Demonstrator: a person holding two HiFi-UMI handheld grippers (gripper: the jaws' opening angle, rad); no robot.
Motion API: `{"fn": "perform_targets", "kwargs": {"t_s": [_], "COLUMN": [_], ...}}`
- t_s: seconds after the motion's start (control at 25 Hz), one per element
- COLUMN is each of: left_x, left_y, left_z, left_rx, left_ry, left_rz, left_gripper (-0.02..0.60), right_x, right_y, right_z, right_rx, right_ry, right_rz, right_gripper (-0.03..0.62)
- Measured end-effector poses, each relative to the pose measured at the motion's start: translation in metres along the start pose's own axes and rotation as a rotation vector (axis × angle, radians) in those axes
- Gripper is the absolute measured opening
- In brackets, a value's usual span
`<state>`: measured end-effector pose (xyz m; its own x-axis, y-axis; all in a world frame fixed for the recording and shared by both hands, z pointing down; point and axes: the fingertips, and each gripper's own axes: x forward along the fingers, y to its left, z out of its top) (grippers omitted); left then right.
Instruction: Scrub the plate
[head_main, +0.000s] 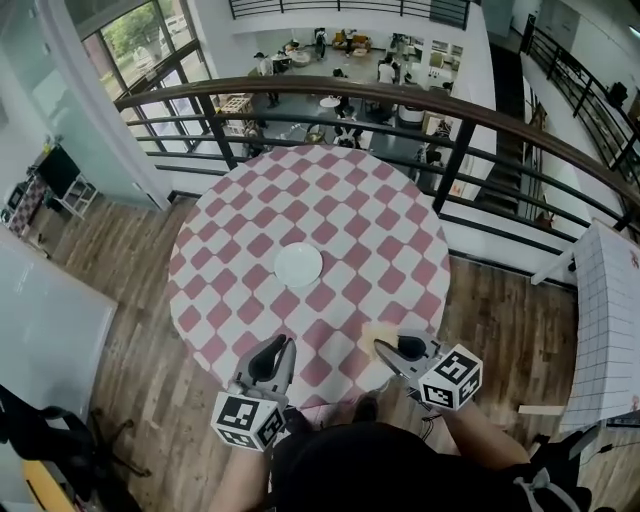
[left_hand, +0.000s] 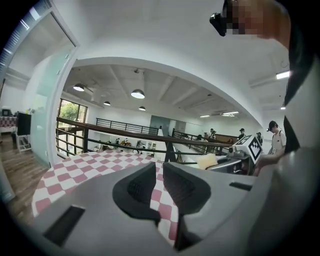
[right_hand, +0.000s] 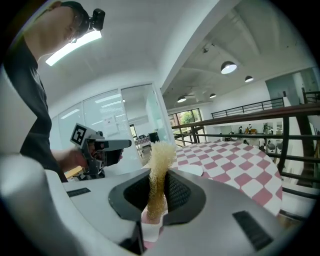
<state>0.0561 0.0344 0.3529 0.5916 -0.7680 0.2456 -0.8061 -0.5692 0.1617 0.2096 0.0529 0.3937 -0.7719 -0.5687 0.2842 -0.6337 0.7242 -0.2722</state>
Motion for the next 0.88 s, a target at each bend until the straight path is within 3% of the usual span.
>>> {"fn": "perform_targets", "kwargs": {"t_s": [0.44,0.88], "left_x": [-0.076,-0.109], "left_y": [0.026,0.036], "left_z": [0.062,0.098], "left_rx": [0.095,0.146], "left_ry": [-0.075,-0.159], "left_rz": [-0.032,-0.022], "left_gripper": [0.02,0.008], "right_x": [0.021,0.021], "right_y": [0.077,0.121], "right_z": [0.12,0.158], "right_rx": [-0.132,-0.211], "right_ry": [-0.261,-0.333], "right_rz": [0.021,0.027], "right_gripper": [0.049,0.048]}}
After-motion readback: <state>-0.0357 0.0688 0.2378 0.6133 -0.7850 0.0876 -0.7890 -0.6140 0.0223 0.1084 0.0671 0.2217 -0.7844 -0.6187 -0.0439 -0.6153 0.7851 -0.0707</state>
